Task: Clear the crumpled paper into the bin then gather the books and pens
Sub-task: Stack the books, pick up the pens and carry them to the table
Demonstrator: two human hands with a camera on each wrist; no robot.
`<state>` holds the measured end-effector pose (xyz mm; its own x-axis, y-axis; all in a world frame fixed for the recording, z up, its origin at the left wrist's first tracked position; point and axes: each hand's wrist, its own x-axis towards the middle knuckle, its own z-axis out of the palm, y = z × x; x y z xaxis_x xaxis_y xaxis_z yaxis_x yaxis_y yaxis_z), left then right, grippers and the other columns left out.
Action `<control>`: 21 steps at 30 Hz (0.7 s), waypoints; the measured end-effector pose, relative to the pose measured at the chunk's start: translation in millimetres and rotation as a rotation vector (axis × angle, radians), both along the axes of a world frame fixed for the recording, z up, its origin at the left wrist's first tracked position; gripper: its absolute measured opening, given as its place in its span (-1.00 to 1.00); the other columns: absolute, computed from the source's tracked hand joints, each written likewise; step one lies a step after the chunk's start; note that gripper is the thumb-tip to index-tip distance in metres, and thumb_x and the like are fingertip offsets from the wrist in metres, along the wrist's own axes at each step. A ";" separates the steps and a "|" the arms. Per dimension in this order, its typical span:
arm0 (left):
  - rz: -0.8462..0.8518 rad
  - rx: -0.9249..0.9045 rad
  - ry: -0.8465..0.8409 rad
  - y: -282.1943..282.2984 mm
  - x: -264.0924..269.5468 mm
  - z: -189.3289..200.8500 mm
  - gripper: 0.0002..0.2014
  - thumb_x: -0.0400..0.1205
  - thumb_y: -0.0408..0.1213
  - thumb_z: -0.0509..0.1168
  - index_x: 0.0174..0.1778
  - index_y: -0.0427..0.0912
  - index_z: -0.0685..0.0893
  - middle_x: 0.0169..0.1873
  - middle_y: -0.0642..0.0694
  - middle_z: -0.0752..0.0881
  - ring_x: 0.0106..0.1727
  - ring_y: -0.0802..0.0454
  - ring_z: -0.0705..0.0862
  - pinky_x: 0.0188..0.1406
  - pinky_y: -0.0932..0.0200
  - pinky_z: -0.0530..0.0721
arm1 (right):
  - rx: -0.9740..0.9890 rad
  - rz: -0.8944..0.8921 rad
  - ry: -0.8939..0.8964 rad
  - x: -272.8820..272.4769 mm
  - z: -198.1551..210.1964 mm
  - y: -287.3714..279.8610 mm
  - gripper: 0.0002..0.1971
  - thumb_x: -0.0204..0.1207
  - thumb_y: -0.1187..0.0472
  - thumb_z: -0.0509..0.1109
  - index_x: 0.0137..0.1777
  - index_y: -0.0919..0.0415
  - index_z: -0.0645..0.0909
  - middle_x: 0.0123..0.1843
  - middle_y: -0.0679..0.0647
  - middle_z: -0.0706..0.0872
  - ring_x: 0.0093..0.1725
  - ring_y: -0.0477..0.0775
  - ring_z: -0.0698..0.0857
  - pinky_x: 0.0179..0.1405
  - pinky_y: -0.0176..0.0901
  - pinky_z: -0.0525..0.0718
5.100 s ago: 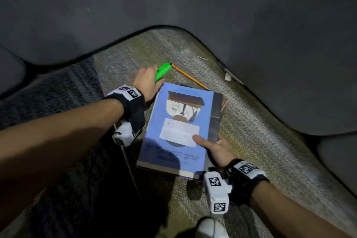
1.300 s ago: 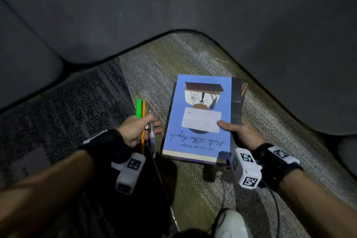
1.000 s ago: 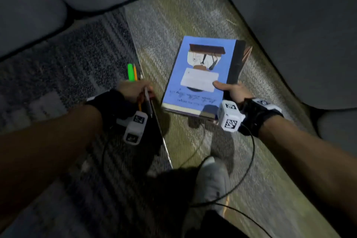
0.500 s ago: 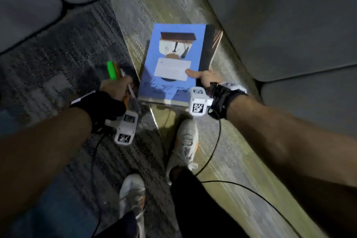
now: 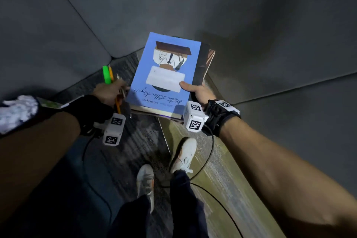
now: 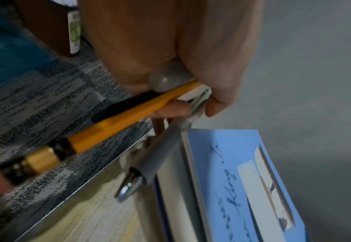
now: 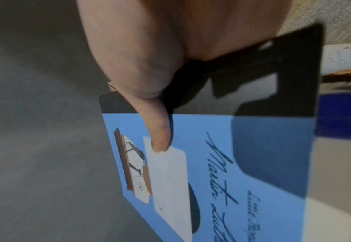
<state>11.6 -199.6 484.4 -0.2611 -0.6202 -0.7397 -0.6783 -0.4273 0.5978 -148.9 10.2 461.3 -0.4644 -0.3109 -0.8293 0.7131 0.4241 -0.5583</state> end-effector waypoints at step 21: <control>0.433 -0.179 0.434 67.9 120.0 355.4 -0.72 0.61 -0.20 0.34 -0.37 -0.18 0.45 -0.52 -0.19 0.41 -0.66 -0.01 0.40 -0.60 0.28 0.40 | -0.598 0.422 0.050 57.9 354.6 -17.6 -0.52 0.45 0.40 0.49 0.39 0.23 0.56 0.24 0.23 0.76 0.22 0.31 0.74 0.15 0.26 0.72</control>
